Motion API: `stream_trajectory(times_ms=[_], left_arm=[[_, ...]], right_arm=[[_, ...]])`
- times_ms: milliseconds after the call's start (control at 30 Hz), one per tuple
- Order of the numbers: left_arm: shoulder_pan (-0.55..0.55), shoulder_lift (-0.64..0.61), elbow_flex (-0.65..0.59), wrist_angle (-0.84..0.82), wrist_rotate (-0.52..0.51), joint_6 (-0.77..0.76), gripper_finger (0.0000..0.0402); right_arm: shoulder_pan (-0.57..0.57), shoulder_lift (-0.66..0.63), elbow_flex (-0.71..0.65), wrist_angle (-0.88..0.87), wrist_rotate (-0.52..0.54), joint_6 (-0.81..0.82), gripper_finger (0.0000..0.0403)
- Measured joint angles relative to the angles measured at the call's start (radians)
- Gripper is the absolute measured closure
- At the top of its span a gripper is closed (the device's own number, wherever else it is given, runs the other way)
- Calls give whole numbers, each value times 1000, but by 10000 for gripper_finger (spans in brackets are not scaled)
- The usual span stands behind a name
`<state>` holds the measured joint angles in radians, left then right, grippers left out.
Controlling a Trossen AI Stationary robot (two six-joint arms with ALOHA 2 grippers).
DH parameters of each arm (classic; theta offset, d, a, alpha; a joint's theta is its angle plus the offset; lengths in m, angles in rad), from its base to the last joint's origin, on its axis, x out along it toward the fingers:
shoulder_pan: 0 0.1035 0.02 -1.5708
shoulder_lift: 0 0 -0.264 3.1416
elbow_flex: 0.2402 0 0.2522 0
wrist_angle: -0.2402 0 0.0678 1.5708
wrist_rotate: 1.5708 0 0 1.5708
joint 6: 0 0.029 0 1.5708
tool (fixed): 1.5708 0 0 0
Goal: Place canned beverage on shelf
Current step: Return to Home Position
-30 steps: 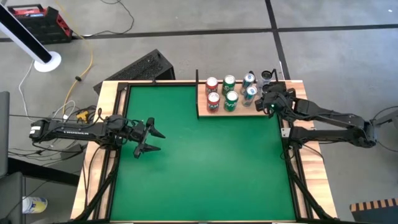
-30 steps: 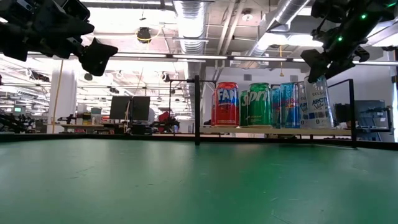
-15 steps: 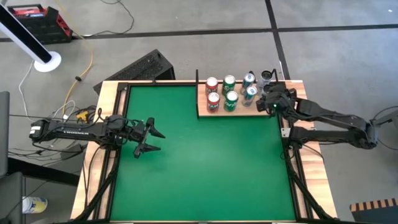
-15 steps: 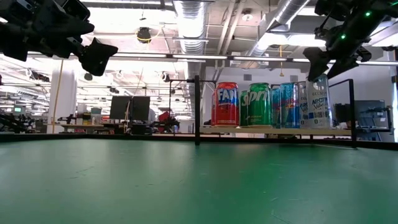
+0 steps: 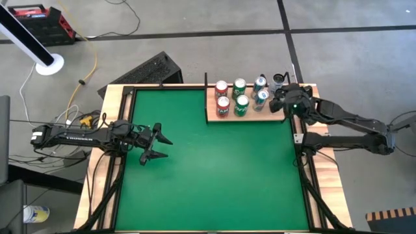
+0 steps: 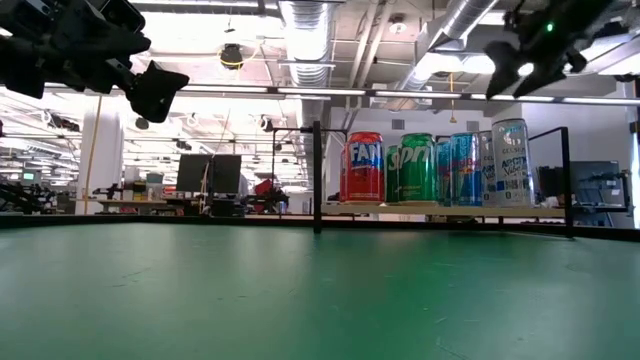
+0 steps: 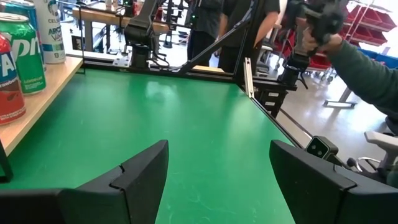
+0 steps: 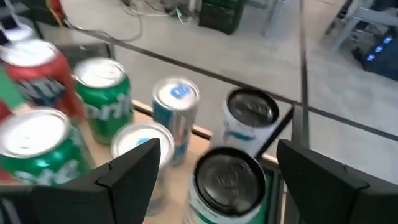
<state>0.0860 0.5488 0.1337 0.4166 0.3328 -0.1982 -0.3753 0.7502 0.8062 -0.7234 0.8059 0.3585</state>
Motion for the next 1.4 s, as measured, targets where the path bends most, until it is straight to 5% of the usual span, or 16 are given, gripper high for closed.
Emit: stream_trajectory(times_ms=[200,400,600,733,833,967,1067,1267,1400], left_arm=[[0,0,7,-4,-12,4,139],[0,0,90,-21,-43,60,139],[0,-1,171,-76,-90,166,139],[13,0,171,-94,-99,266,139],[55,1,156,-87,-106,278,139],[133,34,156,-84,-24,226,139],[183,76,156,-76,-9,192,139],[227,79,156,-69,-30,106,139],[190,51,79,41,-68,59,143]], right_arm=[[82,-1,81,14,-173,-21,58],[282,0,92,136,-263,-39,58],[549,-36,73,164,-230,-79,58],[704,-111,-62,191,-49,-46,58],[756,-198,-197,278,-14,-23,59],[734,-322,-394,594,-81,-158,71],[638,-405,-504,760,-235,-243,89],[425,-549,-574,744,-464,-227,159],[338,-579,-615,709,-551,-179,242]])
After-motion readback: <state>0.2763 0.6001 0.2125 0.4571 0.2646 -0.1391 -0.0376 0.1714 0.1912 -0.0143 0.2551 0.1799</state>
